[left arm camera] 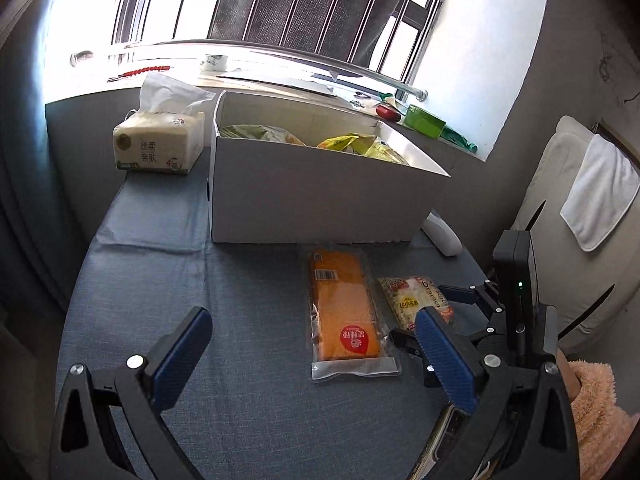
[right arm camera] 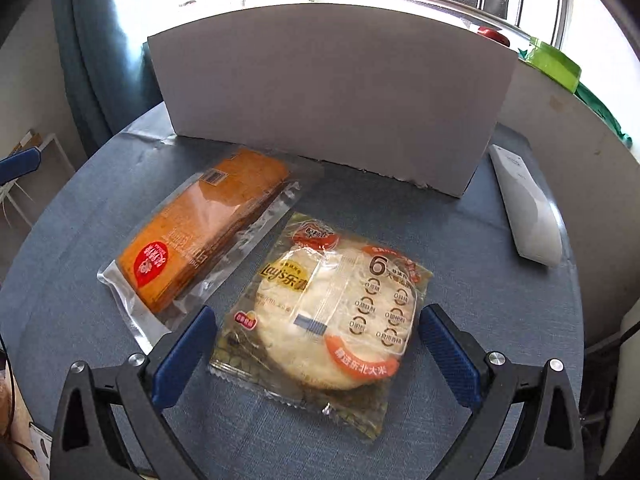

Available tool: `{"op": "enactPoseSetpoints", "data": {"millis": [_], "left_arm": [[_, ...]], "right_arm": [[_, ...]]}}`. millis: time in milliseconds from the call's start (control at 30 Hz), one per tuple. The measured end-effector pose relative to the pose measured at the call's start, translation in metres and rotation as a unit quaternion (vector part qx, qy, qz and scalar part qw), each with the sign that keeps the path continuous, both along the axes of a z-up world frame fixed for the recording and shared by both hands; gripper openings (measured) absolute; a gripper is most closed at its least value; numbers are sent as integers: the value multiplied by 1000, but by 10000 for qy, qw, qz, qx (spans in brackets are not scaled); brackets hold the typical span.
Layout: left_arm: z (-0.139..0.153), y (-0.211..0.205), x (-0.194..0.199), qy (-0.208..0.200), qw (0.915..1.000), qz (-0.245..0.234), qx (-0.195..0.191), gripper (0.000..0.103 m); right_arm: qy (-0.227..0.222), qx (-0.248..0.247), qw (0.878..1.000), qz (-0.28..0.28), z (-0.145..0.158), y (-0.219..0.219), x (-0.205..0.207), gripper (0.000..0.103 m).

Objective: Organize snacks
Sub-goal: 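Move both tools over the orange cake pack and round bread pack, then grasp the orange cake pack with the left tool while the right grasps the round bread pack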

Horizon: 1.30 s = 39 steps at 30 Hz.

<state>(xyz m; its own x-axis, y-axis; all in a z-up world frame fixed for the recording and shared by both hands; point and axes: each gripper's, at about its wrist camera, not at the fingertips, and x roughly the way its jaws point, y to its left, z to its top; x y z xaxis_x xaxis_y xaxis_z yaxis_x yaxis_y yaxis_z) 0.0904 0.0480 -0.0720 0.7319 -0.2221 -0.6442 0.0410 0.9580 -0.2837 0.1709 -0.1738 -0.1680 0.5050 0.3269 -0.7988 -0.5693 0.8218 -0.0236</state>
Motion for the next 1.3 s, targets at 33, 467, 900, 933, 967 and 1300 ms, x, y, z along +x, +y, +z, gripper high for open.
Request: {"op": "enactPoseSetpoints", "data": {"millis": [33, 467, 900, 933, 967, 1300], "left_arm": [[-1, -1, 1, 30, 10000, 7, 44, 103], [-46, -50, 53, 931, 9896, -619, 908, 103], [-72, -85, 97, 1229, 9767, -933, 1493, 101], [-71, -84, 94, 1178, 9764, -996, 1514, 98], [-67, -83, 90, 1102, 9765, -1045, 1531, 83], [-18, -45, 31, 243, 9908, -1055, 816, 57]], "right_arm": [[8, 6, 10000, -14, 0, 0, 1, 103], [112, 1000, 9944, -337, 29, -55, -18, 77], [224, 1842, 9779, -967, 45, -118, -37, 77], [261, 1852, 9777, -957, 44, -120, -38, 77], [288, 1863, 9775, -950, 43, -121, -39, 77], [296, 1839, 9801, -680, 44, -106, -47, 77]]}}
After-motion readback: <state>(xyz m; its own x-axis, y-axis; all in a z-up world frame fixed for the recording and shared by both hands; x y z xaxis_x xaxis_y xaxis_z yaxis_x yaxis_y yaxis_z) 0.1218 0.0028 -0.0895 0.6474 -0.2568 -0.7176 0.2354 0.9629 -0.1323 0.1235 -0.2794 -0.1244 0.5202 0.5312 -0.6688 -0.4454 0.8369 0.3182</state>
